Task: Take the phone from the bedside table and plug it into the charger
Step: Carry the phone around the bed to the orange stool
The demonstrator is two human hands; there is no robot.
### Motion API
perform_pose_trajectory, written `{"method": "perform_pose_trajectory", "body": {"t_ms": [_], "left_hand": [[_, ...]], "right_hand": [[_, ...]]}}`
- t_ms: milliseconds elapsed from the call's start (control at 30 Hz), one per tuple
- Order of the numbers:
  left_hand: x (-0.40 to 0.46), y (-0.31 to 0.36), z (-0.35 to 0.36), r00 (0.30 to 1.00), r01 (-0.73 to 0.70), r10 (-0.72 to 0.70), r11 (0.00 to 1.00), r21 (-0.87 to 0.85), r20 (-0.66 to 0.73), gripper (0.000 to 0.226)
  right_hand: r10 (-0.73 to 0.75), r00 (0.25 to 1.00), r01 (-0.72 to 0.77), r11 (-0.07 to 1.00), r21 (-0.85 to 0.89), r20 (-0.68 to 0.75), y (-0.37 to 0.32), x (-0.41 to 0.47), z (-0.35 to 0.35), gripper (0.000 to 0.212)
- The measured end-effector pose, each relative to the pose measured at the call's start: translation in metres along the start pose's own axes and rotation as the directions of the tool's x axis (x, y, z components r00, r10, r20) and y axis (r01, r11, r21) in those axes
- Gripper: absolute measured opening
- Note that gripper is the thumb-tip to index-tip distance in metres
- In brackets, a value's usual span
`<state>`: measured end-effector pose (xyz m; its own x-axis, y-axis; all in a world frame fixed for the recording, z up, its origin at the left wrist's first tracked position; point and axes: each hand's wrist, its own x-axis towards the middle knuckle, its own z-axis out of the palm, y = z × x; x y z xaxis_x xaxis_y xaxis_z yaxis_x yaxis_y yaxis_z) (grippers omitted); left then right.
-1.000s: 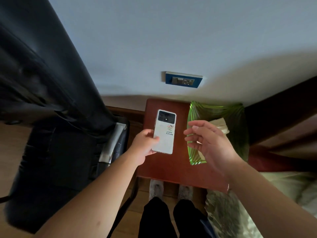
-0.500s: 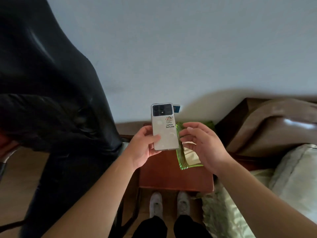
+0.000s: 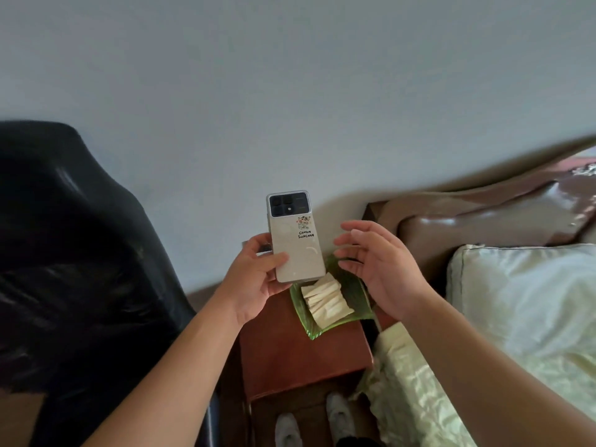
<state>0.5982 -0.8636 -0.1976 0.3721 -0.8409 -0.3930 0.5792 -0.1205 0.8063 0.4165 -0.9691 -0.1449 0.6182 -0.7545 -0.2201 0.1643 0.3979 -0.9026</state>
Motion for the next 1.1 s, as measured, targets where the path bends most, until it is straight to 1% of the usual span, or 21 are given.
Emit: {"method": "perform_pose_trajectory", "body": {"t_ms": [200,300,367,567,667,767,900,1000,1100], "left_hand": [[-0.013,-0.006,0.031,0.989,0.032,-0.036,0.999,0.030,0.143,0.036],[-0.022,-0.013,0.057,0.974,0.022,-0.040,0.997,0.080,0.225,0.038],[-0.032,-0.020,0.078,0.959,0.017,-0.049,0.993,0.113,0.279,0.040],[-0.077,-0.057,0.145,0.911,0.083,-0.122,0.990,0.114,0.395,0.046],[-0.107,-0.079,0.182,0.881,0.087,-0.152,0.983,0.163,0.448,0.039],[-0.142,-0.107,0.224,0.847,0.099,-0.181,0.978,0.186,0.499,0.034],[-0.198,-0.149,0.282,0.766,0.113,-0.228,0.968,0.223,0.601,0.040],[-0.239,-0.182,0.321,0.728,0.115,-0.267,0.955,0.272,0.631,0.043],[-0.279,-0.212,0.356,0.691,0.133,-0.308,0.943,0.304,0.654,0.038]], "right_hand": [[-0.085,0.991,0.086,0.996,0.010,-0.107,-0.013,-0.045,-0.031,0.019],[-0.116,0.979,0.122,0.992,0.022,-0.165,-0.019,-0.073,-0.049,0.028],[-0.137,0.971,0.144,0.989,0.024,-0.198,-0.023,-0.095,-0.064,0.028],[-0.228,0.927,0.254,0.966,0.050,-0.297,-0.046,-0.179,-0.110,0.024],[-0.278,0.896,0.313,0.949,0.047,-0.347,-0.056,-0.236,-0.135,0.024],[-0.318,0.847,0.365,0.931,0.032,-0.425,-0.063,-0.303,-0.162,0.026],[-0.379,0.756,0.429,0.903,-0.032,-0.533,-0.065,-0.400,-0.197,0.026],[-0.412,0.687,0.455,0.886,-0.088,-0.599,-0.061,-0.466,-0.220,0.023],[-0.430,0.612,0.493,0.864,-0.105,-0.664,-0.057,-0.524,-0.238,0.027]]}}
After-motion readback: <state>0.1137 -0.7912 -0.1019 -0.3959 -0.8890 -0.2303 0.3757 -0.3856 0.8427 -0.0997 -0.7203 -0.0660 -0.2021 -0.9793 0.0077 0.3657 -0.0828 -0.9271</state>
